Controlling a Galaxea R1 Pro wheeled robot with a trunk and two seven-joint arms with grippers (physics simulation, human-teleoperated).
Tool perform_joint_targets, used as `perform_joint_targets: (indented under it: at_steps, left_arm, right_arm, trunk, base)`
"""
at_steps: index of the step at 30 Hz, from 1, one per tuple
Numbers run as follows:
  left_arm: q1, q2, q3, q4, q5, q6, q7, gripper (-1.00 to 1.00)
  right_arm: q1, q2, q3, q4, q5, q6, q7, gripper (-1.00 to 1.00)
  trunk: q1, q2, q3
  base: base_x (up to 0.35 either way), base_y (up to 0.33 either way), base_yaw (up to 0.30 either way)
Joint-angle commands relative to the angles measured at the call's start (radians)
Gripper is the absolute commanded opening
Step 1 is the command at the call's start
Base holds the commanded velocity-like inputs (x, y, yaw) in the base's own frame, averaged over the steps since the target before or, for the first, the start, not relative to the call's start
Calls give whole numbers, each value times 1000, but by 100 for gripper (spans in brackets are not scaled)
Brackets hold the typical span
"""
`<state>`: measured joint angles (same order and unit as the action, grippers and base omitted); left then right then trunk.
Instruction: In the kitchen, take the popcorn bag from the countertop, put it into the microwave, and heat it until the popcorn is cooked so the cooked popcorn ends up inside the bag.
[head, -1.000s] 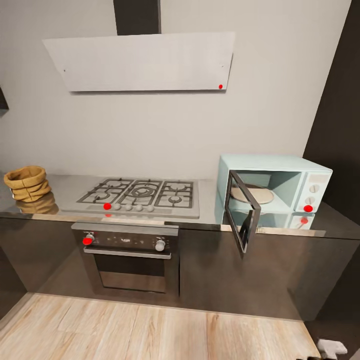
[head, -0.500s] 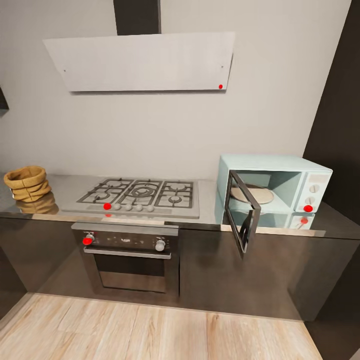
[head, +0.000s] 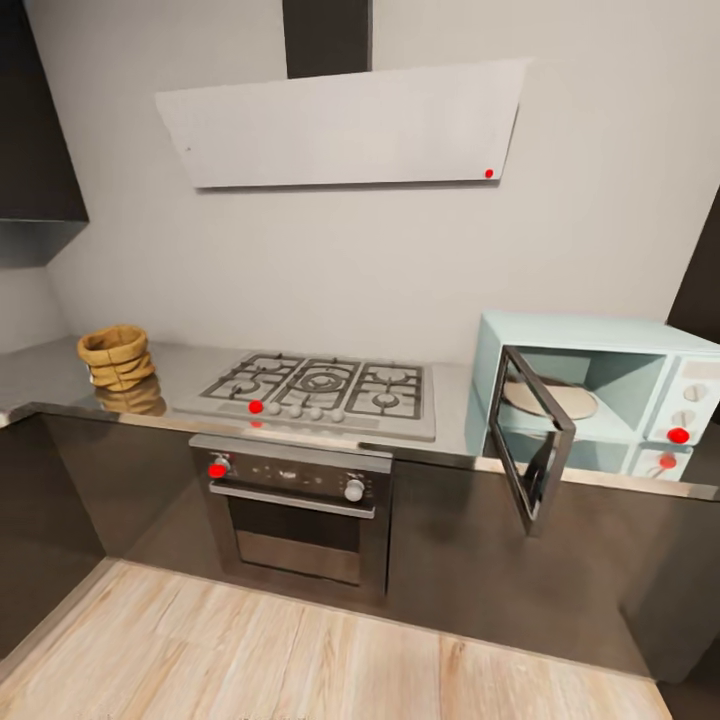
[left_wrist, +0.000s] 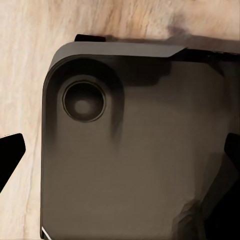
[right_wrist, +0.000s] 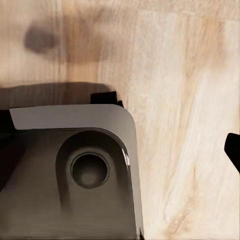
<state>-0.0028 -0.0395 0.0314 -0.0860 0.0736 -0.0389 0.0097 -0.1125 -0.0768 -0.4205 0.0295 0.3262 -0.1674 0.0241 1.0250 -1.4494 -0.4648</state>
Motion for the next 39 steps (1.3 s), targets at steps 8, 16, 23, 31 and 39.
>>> perform_joint_targets:
  at_steps: [8,16,23,31,39]
  left_arm:
    - [0,0,2,0,8,-2,1,100]
    - [0,-1,2,1,8,-3,1,100]
    - [0,0,2,2,8,-3,1,100]
    - [0,0,2,0,7,-3,0,100]
    - [0,0,2,0,6,-3,-1,100]
  right_arm:
    - [-1,14,-7,3,81,-1,-13,100]
    - [-2,14,-8,3,88,-3,-13,100]
    - [-2,14,-8,3,88,-1,-13,100]
    - [-1,14,-8,3,88,-1,-13,100]
    - [-2,12,-8,3,88,-4,-13,100]
  trunk:
    - [0,0,-1]
    - [0,0,-1]
    - [0,0,-1]
    - [0,0,-1]
    - [0,0,-1]
  base:
    - [0,0,268]
    - [0,0,268]
    - [0,0,268]
    - [0,0,269]
    - [0,0,252]
